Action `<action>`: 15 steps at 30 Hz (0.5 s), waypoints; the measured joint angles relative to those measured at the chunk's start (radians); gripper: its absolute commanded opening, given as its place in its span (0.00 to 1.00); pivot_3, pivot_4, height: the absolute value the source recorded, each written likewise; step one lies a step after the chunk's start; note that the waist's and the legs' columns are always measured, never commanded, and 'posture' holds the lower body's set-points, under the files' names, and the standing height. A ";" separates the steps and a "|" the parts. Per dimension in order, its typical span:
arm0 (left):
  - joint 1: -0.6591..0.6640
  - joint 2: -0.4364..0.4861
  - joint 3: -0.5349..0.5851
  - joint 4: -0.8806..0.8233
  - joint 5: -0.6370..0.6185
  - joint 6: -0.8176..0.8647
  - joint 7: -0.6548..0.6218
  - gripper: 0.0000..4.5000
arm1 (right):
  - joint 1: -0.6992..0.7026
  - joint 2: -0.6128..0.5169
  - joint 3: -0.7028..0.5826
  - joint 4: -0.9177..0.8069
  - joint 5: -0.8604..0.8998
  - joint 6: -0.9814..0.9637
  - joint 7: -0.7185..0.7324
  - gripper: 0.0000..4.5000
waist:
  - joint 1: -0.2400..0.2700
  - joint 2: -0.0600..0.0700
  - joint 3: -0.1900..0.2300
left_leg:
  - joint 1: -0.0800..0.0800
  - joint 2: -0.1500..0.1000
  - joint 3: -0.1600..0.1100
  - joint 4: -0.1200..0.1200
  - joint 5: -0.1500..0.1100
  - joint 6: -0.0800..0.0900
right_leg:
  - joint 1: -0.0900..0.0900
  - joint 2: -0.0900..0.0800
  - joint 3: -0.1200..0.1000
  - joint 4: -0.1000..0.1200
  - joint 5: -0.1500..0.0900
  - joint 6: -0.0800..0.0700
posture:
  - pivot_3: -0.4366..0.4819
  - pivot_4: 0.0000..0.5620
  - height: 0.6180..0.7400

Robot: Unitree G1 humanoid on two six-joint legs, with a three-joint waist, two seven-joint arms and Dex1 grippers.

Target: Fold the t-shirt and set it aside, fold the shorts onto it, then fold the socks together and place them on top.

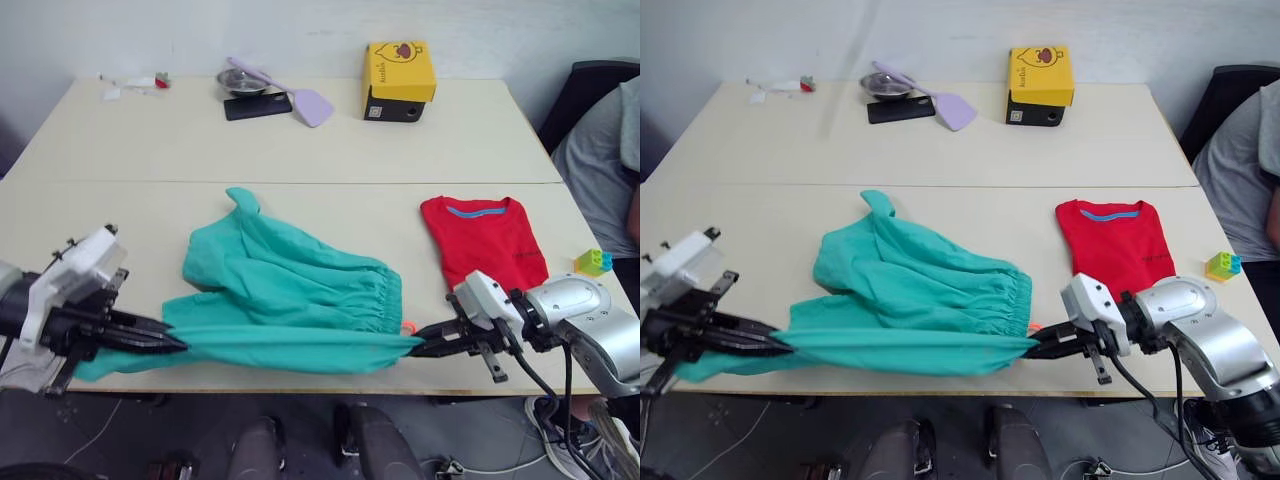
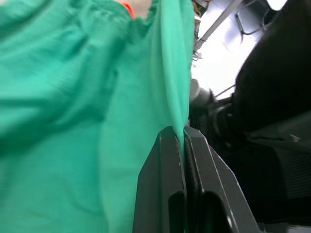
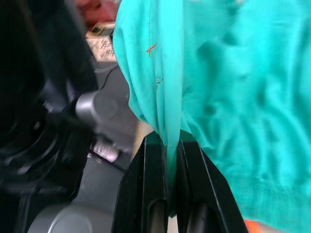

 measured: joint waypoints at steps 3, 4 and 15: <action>-0.294 -0.146 -0.179 0.226 0.175 -0.137 0.026 0.01 | -0.073 0.060 -0.010 0.052 -0.001 0.077 -0.096 0.00 | 0.002 0.000 0.000 | 0.000 0.001 0.000 0.001 0.002 -0.004 | 0.000 0.003 0.000 0.002 0.000 0.000 | 0.48 0.27 1.00; -0.380 -0.211 -0.225 0.318 0.238 -0.199 0.042 0.01 | -0.097 0.084 -0.009 0.073 -0.012 0.096 -0.131 0.00 | 0.003 0.000 0.000 | 0.000 0.001 0.000 0.002 0.003 -0.006 | 0.000 0.003 0.000 0.003 0.000 0.000 | 0.48 0.27 1.00; -0.713 -0.568 -0.332 0.953 0.573 -0.689 0.143 0.01 | -0.147 0.233 0.015 0.163 -0.163 0.168 -0.392 0.00 | 0.000 -0.001 0.000 | -0.020 0.005 0.004 0.022 0.000 -0.004 | -0.016 0.003 0.001 0.010 0.000 0.004 | 0.48 0.27 1.00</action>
